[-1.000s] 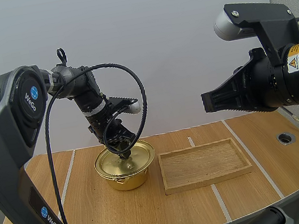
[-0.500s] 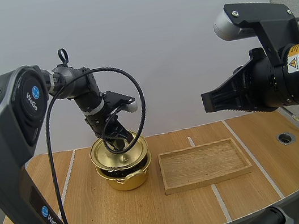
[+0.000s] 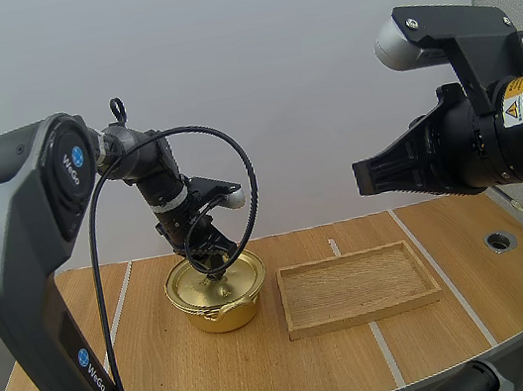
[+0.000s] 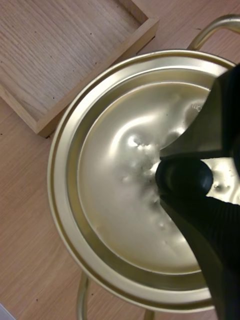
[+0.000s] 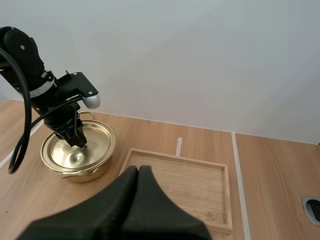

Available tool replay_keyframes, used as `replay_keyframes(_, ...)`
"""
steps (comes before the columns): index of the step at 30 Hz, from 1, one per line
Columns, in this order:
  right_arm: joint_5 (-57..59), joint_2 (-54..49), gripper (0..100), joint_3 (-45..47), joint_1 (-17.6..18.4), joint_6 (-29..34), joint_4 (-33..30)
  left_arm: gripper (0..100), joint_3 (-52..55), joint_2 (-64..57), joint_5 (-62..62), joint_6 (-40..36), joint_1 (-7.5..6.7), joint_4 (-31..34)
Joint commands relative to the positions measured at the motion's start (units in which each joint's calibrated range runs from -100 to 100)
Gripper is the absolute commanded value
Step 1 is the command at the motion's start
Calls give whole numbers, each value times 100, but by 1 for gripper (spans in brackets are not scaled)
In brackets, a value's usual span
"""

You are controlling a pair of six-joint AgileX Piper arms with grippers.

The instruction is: Open the pot, put the grape inside, and close it

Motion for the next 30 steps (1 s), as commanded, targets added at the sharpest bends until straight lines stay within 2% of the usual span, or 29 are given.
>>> replay_keyframes(1, 0, -62, 0, 7, -20, -31, 0, 0, 5, 41, 83, 53, -3, -215)
replay_keyframes(13, 0, -62, 0, 7, -20, -31, 0, 1, 5, 41, 20, 53, -3, -285)
replay_keyframes(14, 0, -62, 0, 7, -20, -31, 0, 6, 5, 41, 49, 53, -3, -316)
replay_keyframes(16, 0, -62, 0, 7, -20, -31, 0, 29, 5, 41, 163, 53, -3, -350)
replay_keyframes(18, 0, -62, 0, 7, -20, -31, 0, 60, 5, 29, 204, 53, -3, -350)
replay_keyframes(20, 0, -62, 0, 7, -20, -31, 0, 99, -8, 18, 266, 53, -3, -337)
replay_keyframes(30, 0, -62, 0, 7, -20, -31, 0, 100, -8, 18, 403, 53, -3, -231)
